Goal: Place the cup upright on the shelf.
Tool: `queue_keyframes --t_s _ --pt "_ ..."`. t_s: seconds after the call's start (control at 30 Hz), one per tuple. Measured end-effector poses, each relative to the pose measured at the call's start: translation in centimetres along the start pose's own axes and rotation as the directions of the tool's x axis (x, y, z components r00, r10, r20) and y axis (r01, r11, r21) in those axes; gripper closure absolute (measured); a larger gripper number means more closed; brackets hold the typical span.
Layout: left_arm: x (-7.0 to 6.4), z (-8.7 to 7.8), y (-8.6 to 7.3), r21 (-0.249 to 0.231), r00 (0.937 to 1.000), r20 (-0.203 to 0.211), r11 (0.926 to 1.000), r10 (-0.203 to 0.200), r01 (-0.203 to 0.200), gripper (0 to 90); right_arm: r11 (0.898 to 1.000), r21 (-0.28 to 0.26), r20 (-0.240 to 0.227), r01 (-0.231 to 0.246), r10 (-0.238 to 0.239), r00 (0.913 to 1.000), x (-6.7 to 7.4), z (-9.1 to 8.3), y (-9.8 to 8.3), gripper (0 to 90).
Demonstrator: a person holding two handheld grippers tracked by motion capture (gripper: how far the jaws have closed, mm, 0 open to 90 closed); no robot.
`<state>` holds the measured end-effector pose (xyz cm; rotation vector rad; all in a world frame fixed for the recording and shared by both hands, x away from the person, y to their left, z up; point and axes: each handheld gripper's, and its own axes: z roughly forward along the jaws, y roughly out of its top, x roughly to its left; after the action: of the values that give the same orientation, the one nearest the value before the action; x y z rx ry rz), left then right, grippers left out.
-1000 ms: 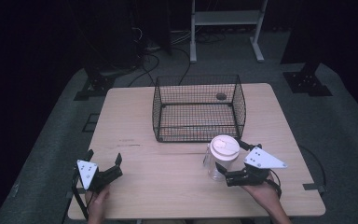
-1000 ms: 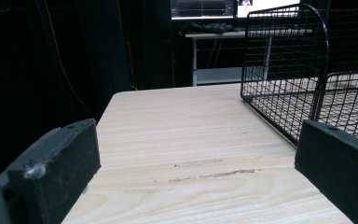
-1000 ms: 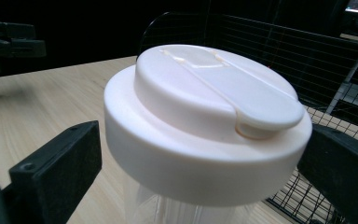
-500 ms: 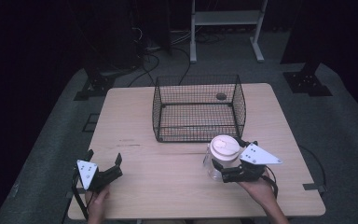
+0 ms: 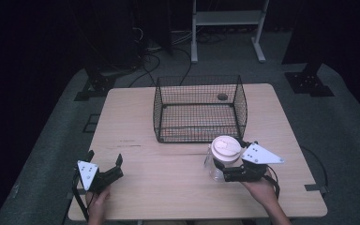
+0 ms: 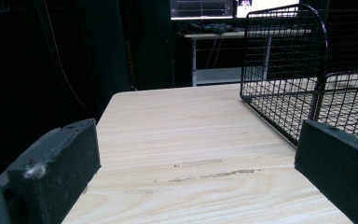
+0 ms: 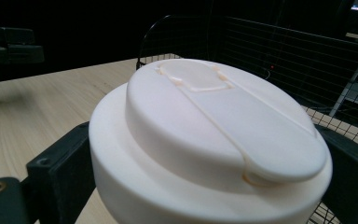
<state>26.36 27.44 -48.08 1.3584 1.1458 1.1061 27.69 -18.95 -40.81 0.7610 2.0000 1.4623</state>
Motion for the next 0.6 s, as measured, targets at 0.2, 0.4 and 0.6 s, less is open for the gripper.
queue_keyframes --t_s 0.2,0.4,0.6 --pt "0.0 0.0 0.0 -0.001 1.0000 0.000 1.0000 0.001 -0.001 0.0 1.000 0.009 -0.004 0.000 0.000 1.0000 0.2 0.1 0.5 4.3" --pt "0.0 0.0 0.0 0.000 1.0000 0.000 1.0000 0.000 0.000 0.0 1.000 0.003 -0.010 0.013 -0.013 0.9999 0.3 0.1 1.4 4.3" --pt "0.0 0.0 0.0 0.000 1.0000 0.000 1.0000 0.001 -0.001 0.0 1.000 -0.006 -0.006 0.019 -0.019 0.9998 0.1 0.2 2.6 4.3"
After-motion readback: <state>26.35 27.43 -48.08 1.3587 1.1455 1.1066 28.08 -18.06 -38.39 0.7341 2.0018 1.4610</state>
